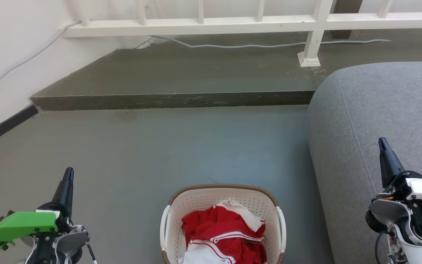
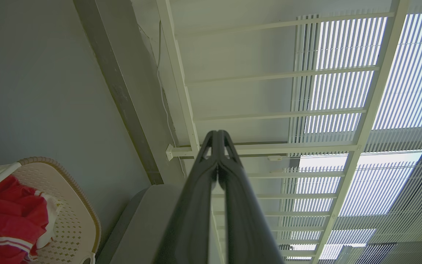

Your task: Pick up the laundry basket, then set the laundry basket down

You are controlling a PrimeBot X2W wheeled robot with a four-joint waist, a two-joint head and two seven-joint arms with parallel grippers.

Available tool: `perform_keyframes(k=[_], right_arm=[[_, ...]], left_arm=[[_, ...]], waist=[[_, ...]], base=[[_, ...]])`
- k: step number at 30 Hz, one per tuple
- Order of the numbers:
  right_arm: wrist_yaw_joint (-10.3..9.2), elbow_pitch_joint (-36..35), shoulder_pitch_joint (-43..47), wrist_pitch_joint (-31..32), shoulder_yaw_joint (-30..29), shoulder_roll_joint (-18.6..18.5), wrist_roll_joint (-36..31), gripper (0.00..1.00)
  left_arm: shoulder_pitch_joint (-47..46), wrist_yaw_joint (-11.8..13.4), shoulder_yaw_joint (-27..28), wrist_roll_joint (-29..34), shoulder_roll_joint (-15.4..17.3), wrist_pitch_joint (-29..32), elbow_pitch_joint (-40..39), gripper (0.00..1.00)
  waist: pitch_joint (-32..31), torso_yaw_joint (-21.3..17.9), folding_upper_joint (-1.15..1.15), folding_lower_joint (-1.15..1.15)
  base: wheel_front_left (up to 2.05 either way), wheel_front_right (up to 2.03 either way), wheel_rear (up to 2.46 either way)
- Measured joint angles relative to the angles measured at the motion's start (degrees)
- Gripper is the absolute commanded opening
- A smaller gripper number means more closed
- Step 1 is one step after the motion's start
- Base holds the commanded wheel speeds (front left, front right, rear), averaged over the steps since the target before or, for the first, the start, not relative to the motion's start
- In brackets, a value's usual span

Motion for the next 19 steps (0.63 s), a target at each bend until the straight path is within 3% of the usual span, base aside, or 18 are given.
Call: perform_keyframes(k=[19], right_arm=[[0.00, -0.01, 0.00, 0.01, -0.02, 0.22, 0.00, 0.00]], left_arm=[[0.01, 0.00, 0.00, 0.00, 0.00, 0.00, -0.01, 0.00]], waist=[[0.00, 0.00, 0.00, 0.00]], base=[[0.00, 0.00, 0.00]])
